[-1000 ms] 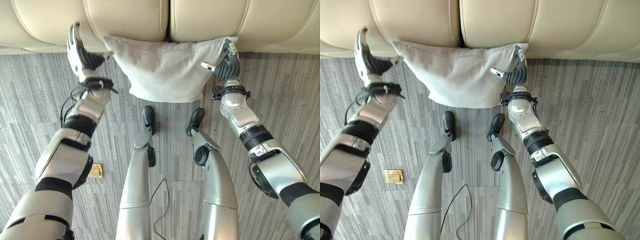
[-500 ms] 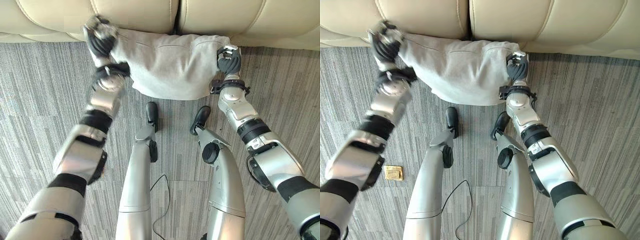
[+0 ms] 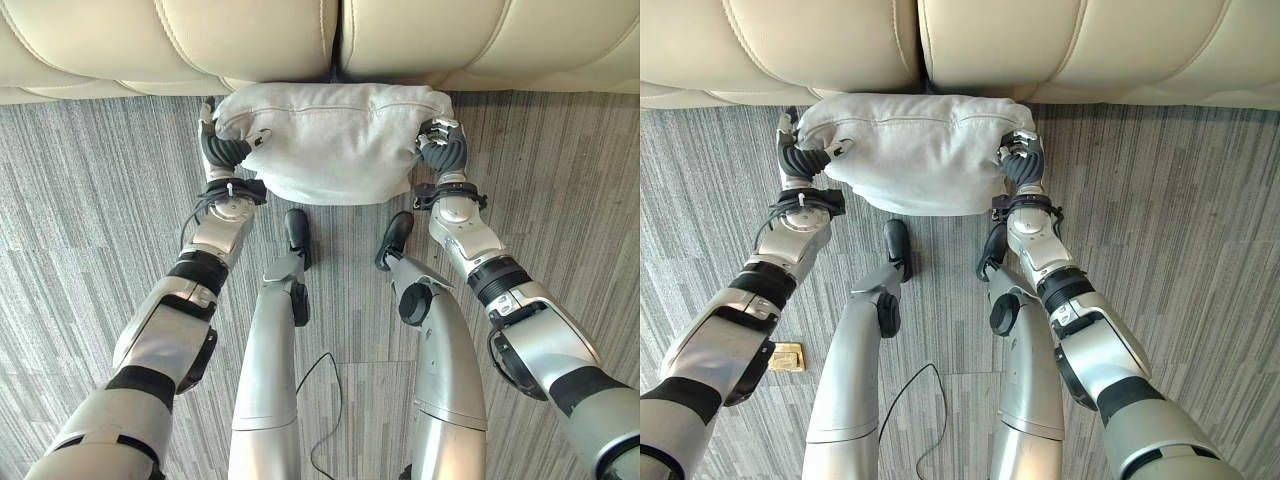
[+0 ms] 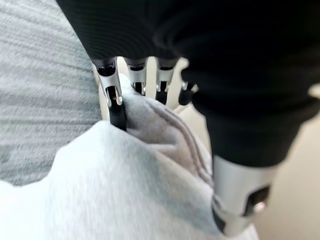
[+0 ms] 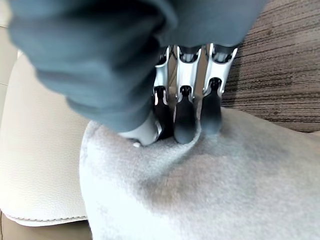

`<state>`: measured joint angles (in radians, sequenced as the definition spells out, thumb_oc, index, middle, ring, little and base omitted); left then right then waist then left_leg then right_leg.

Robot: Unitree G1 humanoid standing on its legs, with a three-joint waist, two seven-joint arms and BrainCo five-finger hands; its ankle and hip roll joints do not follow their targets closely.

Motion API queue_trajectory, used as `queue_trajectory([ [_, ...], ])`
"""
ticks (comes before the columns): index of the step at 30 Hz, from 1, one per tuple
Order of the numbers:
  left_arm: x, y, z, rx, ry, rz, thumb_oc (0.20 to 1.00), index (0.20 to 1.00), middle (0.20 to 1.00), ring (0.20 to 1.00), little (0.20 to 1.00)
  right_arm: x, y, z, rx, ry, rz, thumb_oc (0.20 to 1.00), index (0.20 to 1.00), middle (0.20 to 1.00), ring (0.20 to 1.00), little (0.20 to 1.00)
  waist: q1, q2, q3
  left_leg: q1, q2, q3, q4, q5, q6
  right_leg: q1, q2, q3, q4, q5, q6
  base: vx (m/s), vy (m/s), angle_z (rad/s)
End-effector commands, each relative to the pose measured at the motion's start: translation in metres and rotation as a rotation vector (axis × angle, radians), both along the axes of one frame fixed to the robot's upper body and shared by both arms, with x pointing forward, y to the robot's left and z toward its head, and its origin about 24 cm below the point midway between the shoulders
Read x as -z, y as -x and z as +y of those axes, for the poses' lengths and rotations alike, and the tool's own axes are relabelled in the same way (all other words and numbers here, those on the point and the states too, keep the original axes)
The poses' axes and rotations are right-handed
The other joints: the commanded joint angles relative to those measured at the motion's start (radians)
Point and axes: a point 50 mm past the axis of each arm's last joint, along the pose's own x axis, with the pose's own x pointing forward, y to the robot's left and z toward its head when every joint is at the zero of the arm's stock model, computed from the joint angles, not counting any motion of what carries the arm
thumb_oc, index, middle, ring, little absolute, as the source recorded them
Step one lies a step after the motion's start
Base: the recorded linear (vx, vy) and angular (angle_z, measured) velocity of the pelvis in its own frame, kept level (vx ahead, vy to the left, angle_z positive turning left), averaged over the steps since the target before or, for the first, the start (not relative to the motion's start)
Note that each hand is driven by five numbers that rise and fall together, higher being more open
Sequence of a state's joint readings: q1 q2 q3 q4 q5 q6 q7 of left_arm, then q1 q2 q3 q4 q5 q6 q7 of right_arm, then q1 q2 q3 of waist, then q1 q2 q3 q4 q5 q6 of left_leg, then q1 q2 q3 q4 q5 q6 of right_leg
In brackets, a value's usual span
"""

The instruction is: Pick up all the scattered cushions and arrange them neatly on the sofa.

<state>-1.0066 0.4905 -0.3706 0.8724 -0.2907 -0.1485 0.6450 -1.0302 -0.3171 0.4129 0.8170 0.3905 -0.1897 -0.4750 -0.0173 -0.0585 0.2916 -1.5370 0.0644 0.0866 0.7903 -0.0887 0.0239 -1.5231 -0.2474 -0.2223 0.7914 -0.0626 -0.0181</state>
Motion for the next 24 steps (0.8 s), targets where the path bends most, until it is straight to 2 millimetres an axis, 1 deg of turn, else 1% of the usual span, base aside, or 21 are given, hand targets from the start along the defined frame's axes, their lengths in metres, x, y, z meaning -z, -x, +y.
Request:
queue_trajectory([
  [1, 0.011, 0.006, 0.029, -0.225, -0.114, 0.028, 1.000, 1.000, 1.000, 1.000, 1.000, -0.013, 0.004, 0.024, -0.077, 0.038, -0.079, 1.000, 1.000, 1.000, 1.000, 1.000, 0.009, 0.007, 0.005, 0.008, -0.007, -0.083, -0.079, 0.014, -0.061, 0.012, 0.005, 0.047, -0.031, -0.039, 0.127, 0.00, 0.000, 0.00],
  [4, 0.010, 0.009, 0.042, -0.306, -0.184, 0.036, 1.000, 1.000, 1.000, 1.000, 1.000, -0.018, 0.005, 0.026, -0.081, 0.038, -0.110, 1.000, 1.000, 1.000, 1.000, 1.000, 0.007, 0.004, 0.009, 0.005, -0.003, -0.085, -0.076, 0.015, -0.063, 0.012, 0.006, 0.046, -0.030, -0.034, 0.129, 0.00, 0.000, 0.00],
  [7, 0.025, 0.013, 0.058, -0.391, -0.248, 0.132, 1.000, 1.000, 1.000, 1.000, 1.000, -0.020, 0.007, 0.030, -0.094, 0.034, -0.127, 1.000, 1.000, 1.000, 1.000, 1.000, -0.002, 0.002, 0.018, -0.008, 0.001, -0.087, -0.052, 0.016, -0.067, 0.008, 0.010, 0.048, -0.019, -0.028, 0.128, 0.00, 0.011, 0.01],
  [8, 0.029, 0.013, 0.059, -0.392, -0.241, 0.150, 1.000, 1.000, 1.000, 1.000, 1.000, -0.020, 0.007, 0.031, -0.099, 0.029, -0.129, 1.000, 1.000, 1.000, 1.000, 1.000, -0.004, 0.000, 0.021, -0.011, 0.003, -0.088, -0.048, 0.016, -0.067, 0.004, 0.010, 0.049, -0.015, -0.026, 0.128, 0.01, 0.033, 0.01],
  [11, 0.032, 0.011, 0.056, -0.360, -0.223, 0.175, 1.000, 1.000, 1.000, 1.000, 1.000, -0.021, 0.008, 0.033, -0.105, 0.030, -0.131, 1.000, 1.000, 1.000, 1.000, 1.000, -0.008, -0.001, 0.030, -0.018, 0.005, -0.089, -0.037, 0.019, -0.070, -0.004, 0.010, 0.053, -0.005, -0.024, 0.128, 0.00, 0.000, 0.00],
  [12, 0.031, 0.009, 0.052, -0.333, -0.201, 0.176, 1.000, 1.000, 1.000, 1.000, 1.000, -0.021, 0.008, 0.033, -0.107, 0.030, -0.129, 1.000, 1.000, 1.000, 1.000, 1.000, -0.010, -0.002, 0.033, -0.021, 0.006, -0.088, -0.034, 0.019, -0.070, -0.007, 0.011, 0.054, -0.003, -0.023, 0.128, 0.00, 0.000, 0.00],
  [13, 0.033, 0.006, 0.046, -0.281, -0.135, 0.183, 1.000, 1.000, 1.000, 1.000, 1.000, -0.022, 0.008, 0.034, -0.110, 0.025, -0.128, 1.000, 1.000, 1.000, 1.000, 1.000, -0.012, -0.003, 0.036, -0.022, 0.005, -0.088, -0.032, 0.020, -0.070, -0.010, 0.010, 0.053, 0.000, -0.022, 0.128, 0.00, 0.000, 0.00],
  [15, 0.030, 0.000, 0.033, -0.164, -0.055, 0.178, 1.000, 1.000, 1.000, 1.000, 1.000, -0.022, 0.007, 0.033, -0.114, 0.015, -0.111, 1.000, 1.000, 1.000, 1.000, 1.000, -0.016, -0.003, 0.039, -0.025, 0.004, -0.087, -0.027, 0.018, -0.070, -0.014, 0.010, 0.054, 0.003, -0.022, 0.128, 0.00, 0.000, 0.00],
  [16, 0.030, 0.000, 0.033, -0.163, -0.054, 0.178, 1.000, 1.000, 1.000, 1.000, 1.000, -0.023, 0.007, 0.033, -0.114, 0.014, -0.111, 1.000, 1.000, 1.000, 1.000, 1.000, -0.016, -0.003, 0.039, -0.026, 0.004, -0.087, -0.026, 0.018, -0.070, -0.015, 0.010, 0.054, 0.003, -0.022, 0.128, 0.00, 0.000, 0.00],
  [17, 0.027, -0.003, 0.022, -0.065, 0.002, 0.164, 1.000, 1.000, 1.000, 1.000, 1.000, -0.024, 0.007, 0.033, -0.122, 0.015, -0.105, 1.000, 1.000, 1.000, 1.000, 1.000, -0.018, -0.002, 0.041, -0.026, 0.003, -0.087, -0.026, 0.017, -0.069, -0.017, 0.010, 0.055, 0.003, -0.023, 0.128, 0.00, 0.015, -0.03],
  [18, 0.025, -0.007, 0.005, 0.053, 0.104, 0.143, 1.000, 1.000, 1.000, 1.000, 1.000, -0.025, 0.007, 0.034, -0.132, 0.003, -0.098, 1.000, 1.000, 1.000, 1.000, 1.000, -0.020, -0.001, 0.043, -0.029, 0.001, -0.084, -0.024, 0.014, -0.068, -0.022, 0.012, 0.058, 0.006, -0.025, 0.128, 0.00, 0.000, 0.00],
  [19, 0.025, -0.007, 0.005, 0.053, 0.104, 0.143, 1.000, 1.000, 1.000, 1.000, 1.000, -0.025, 0.007, 0.034, -0.132, 0.003, -0.098, 1.000, 1.000, 1.000, 1.000, 1.000, -0.020, -0.002, 0.043, -0.030, 0.001, -0.083, -0.024, 0.014, -0.068, -0.022, 0.012, 0.058, 0.006, -0.025, 0.128, 0.00, 0.000, 0.00],
  [20, 0.016, -0.011, -0.013, 0.143, 0.180, 0.106, 1.000, 1.000, 1.000, 1.000, 1.000, -0.027, 0.006, 0.035, -0.132, -0.020, -0.098, 1.000, 1.000, 1.000, 1.000, 1.000, -0.027, -0.001, 0.046, -0.031, 0.001, -0.079, -0.022, 0.011, -0.067, -0.028, 0.013, 0.060, 0.007, -0.025, 0.129, 0.00, 0.000, 0.00],
  [21, 0.009, -0.012, -0.021, 0.183, 0.209, 0.081, 1.000, 1.000, 1.000, 1.000, 1.000, -0.027, 0.005, 0.035, -0.128, -0.030, -0.093, 1.000, 1.000, 1.000, 1.000, 1.000, -0.029, -0.002, 0.050, -0.032, 0.001, -0.077, -0.020, 0.010, -0.067, -0.031, 0.013, 0.062, 0.010, -0.026, 0.130, 0.00, 0.000, 0.00],
  [22, 0.009, -0.012, -0.021, 0.184, 0.210, 0.080, 1.000, 1.000, 1.000, 1.000, 1.000, -0.027, 0.005, 0.035, -0.128, -0.030, -0.094, 1.000, 1.000, 1.000, 1.000, 1.000, -0.029, -0.002, 0.051, -0.032, 0.001, -0.077, -0.019, 0.009, -0.067, -0.031, 0.013, 0.062, 0.011, -0.026, 0.130, 0.00, 0.000, 0.00],
  [23, -0.004, -0.014, -0.039, 0.259, 0.238, 0.036, 1.000, 1.000, 1.000, 1.000, 1.000, -0.027, 0.003, 0.037, -0.124, -0.049, -0.080, 1.000, 1.000, 1.000, 1.000, 1.000, -0.032, 0.000, 0.055, -0.032, 0.000, -0.074, -0.014, 0.006, -0.065, -0.038, 0.015, 0.068, 0.019, -0.030, 0.131, 0.00, 0.000, 0.00],
  [24, -0.005, -0.014, -0.039, 0.260, 0.238, 0.035, 1.000, 1.000, 1.000, 1.000, 1.000, -0.028, 0.003, 0.037, -0.123, -0.050, -0.081, 1.000, 1.000, 1.000, 1.000, 1.000, -0.032, 0.000, 0.057, -0.032, 0.000, -0.074, -0.013, 0.005, -0.065, -0.038, 0.014, 0.068, 0.020, -0.031, 0.131, 0.00, 0.000, 0.00],
])
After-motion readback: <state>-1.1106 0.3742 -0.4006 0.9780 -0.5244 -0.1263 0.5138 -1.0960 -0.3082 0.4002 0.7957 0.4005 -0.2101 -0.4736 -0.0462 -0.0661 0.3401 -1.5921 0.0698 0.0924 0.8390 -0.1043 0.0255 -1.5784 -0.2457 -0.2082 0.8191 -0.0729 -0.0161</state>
